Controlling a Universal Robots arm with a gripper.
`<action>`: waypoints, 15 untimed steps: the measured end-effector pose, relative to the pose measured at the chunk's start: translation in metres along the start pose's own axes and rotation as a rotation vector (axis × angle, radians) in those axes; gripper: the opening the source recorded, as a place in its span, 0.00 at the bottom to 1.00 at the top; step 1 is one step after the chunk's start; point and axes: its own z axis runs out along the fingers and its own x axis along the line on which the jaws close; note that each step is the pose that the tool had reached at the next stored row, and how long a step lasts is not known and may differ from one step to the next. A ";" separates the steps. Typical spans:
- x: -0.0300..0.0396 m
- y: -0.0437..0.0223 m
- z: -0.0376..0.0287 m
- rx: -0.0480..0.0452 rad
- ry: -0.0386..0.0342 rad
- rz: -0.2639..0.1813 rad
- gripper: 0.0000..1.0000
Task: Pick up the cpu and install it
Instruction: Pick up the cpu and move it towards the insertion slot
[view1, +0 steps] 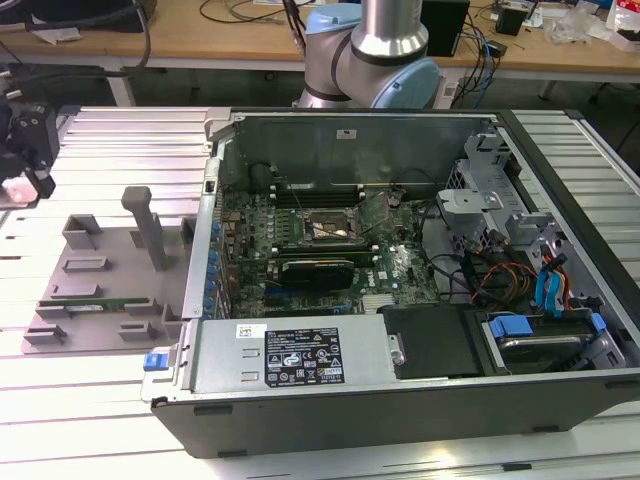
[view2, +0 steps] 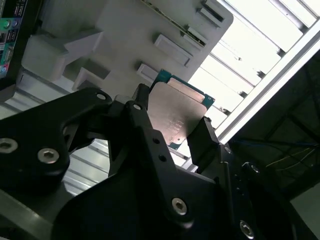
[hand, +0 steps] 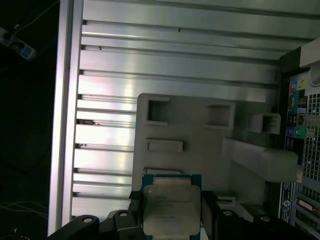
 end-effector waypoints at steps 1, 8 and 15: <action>0.0000 -0.0001 -0.0027 0.0000 0.0000 0.000 0.55; -0.0004 -0.0004 -0.0170 0.0000 0.0000 0.000 0.55; -0.0007 -0.0007 -0.0307 0.0000 0.0000 0.000 0.55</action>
